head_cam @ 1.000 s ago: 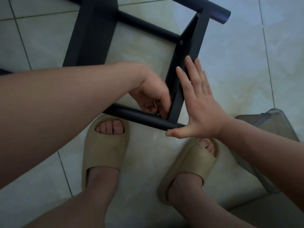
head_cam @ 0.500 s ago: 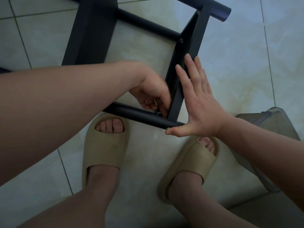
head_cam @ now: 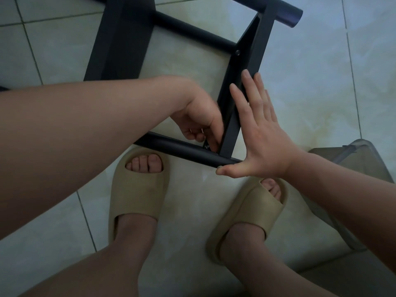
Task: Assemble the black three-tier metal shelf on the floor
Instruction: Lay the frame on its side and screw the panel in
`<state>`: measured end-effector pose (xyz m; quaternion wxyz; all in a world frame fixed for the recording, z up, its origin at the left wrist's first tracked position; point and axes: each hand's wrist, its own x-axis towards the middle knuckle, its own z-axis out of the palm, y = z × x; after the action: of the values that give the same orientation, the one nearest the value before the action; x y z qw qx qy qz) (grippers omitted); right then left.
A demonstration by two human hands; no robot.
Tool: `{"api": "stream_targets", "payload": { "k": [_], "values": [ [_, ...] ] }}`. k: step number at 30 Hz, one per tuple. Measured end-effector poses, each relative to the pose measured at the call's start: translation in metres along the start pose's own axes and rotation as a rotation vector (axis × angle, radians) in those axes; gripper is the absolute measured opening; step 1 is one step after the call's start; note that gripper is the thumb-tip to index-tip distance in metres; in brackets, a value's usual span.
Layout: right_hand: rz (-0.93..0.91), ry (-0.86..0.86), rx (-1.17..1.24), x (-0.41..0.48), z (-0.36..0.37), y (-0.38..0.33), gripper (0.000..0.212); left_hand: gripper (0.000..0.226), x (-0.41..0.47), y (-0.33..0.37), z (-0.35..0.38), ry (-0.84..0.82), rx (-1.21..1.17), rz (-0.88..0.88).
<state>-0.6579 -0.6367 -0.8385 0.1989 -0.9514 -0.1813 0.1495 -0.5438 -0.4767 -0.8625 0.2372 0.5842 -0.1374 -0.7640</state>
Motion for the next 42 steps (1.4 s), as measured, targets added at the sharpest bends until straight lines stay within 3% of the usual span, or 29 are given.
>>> {"api": "stream_targets", "payload": {
  "k": [16,29,37,42],
  "values": [
    [-0.005,0.002,-0.004,0.0002,0.0016,0.0015,0.138,0.014,0.0039,-0.0042,0.0051,-0.039,-0.059,0.010],
    [-0.008,0.002,0.003,0.0003,0.0013,0.0012,0.137,0.008,-0.0003,-0.0002,0.0015,0.034,-0.043,0.014],
    [-0.012,0.011,0.005,0.0001,0.0018,0.0021,0.137,0.015,0.0014,-0.0017,0.0025,0.028,-0.022,0.033],
    [-0.011,0.007,0.015,0.0003,0.0016,0.0023,0.138,0.010,-0.0041,-0.0014,-0.0017,-0.047,-0.015,0.047]
  ]
}}
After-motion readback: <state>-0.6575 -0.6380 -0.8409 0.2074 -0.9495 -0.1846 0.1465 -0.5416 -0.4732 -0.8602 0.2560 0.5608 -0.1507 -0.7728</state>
